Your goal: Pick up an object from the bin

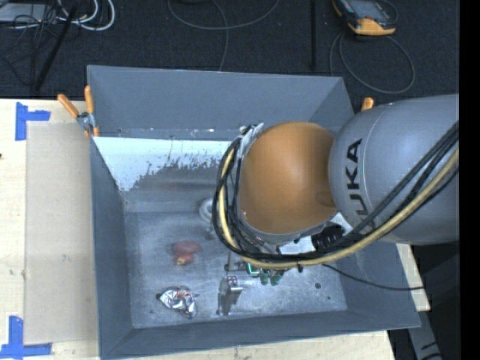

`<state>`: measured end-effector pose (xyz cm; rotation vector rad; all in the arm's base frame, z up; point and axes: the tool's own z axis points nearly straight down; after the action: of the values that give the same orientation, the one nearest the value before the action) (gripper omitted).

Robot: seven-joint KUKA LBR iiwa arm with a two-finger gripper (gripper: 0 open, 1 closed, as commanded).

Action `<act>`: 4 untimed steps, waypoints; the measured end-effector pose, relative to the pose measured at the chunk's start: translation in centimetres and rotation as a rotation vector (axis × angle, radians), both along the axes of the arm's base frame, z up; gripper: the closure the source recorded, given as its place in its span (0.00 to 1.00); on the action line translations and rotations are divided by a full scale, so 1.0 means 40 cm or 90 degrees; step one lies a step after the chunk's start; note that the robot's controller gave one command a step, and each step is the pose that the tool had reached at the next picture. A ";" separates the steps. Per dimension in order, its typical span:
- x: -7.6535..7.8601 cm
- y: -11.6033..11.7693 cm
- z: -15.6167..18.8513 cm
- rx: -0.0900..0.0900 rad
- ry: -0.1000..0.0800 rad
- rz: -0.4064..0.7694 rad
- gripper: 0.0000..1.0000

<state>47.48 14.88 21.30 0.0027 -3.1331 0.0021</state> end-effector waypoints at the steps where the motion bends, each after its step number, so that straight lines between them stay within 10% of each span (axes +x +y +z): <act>1: 0.049 0.020 -0.352 0.003 -0.011 0.095 0.00; 2: 0.051 0.021 -0.344 0.003 -0.012 0.093 1.00; 3: 0.048 0.020 -0.348 0.003 -0.010 0.092 0.00; 4: 0.041 0.126 -0.350 0.003 -0.017 0.218 0.00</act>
Offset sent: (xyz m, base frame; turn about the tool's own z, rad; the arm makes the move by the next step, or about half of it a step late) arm 0.0168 0.0078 -0.1404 -0.1517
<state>49.13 19.92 7.29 0.5419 -3.1137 -0.0030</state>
